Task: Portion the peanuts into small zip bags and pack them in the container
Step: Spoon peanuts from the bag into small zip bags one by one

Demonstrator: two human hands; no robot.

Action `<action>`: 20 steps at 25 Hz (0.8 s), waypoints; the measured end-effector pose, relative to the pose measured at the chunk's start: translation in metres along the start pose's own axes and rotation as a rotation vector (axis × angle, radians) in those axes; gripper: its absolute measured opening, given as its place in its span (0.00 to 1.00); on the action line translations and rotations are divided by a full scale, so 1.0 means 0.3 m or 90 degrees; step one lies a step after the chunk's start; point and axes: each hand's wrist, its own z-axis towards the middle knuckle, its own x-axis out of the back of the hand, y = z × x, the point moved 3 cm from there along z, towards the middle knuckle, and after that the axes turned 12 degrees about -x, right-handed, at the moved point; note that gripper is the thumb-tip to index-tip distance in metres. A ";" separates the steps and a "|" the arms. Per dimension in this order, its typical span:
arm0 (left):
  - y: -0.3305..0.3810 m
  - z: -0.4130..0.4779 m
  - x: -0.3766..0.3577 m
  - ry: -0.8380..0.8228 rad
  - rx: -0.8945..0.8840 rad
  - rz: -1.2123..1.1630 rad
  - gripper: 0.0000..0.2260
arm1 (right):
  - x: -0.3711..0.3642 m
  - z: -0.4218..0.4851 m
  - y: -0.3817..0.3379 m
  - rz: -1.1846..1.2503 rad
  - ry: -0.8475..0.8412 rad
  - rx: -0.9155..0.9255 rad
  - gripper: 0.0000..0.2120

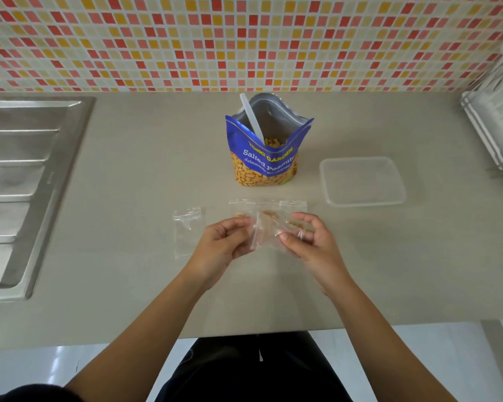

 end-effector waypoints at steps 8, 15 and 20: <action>0.061 0.024 -0.009 -0.019 -0.066 0.223 0.06 | 0.039 -0.005 -0.028 0.053 0.031 0.037 0.05; 0.120 0.045 0.006 -0.001 -0.062 0.369 0.11 | 0.052 0.024 -0.015 -0.044 0.066 0.084 0.13; 0.161 0.049 0.005 0.054 -0.044 0.390 0.09 | 0.038 0.007 -0.095 -0.424 0.161 0.339 0.25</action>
